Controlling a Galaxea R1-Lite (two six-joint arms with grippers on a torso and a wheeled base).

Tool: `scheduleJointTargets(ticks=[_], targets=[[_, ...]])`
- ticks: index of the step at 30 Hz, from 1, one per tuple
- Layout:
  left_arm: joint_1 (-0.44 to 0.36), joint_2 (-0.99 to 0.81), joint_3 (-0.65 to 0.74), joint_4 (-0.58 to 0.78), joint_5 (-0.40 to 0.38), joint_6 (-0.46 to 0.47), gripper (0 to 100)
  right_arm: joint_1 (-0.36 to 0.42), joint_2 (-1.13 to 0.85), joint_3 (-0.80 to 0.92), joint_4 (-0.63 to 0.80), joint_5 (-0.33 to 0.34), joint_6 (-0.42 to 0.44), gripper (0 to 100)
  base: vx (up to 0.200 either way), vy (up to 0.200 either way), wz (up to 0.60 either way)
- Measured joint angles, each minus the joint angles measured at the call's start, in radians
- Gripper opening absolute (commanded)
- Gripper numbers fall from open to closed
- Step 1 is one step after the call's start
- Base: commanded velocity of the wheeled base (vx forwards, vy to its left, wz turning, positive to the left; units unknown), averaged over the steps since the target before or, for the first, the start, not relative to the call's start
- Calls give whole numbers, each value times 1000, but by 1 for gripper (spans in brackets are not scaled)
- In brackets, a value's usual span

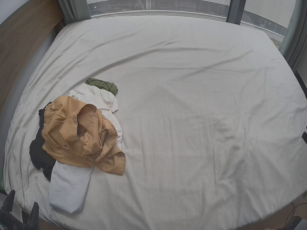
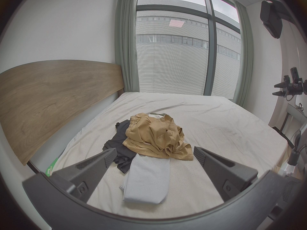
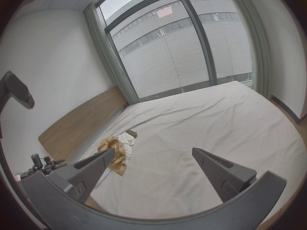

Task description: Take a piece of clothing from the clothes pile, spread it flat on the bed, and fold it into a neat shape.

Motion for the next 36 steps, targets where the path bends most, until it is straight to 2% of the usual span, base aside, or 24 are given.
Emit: scheduleJointTargets(ticks=[10,19,31,36], targets=[[0,0,0,0,0,1,100,32,199,-21,-137,17,76,100,0,0,0],[0,0,0,0,0,3,100,50,345,-46,-196,19,88,100,0,0,0],[0,0,0,0,0,1,100,190,502,-87,-205,11,93,100,0,0,0],[0,0,0,0,0,0,100,262,591,-113,-301,13,93,100,0,0,0]])
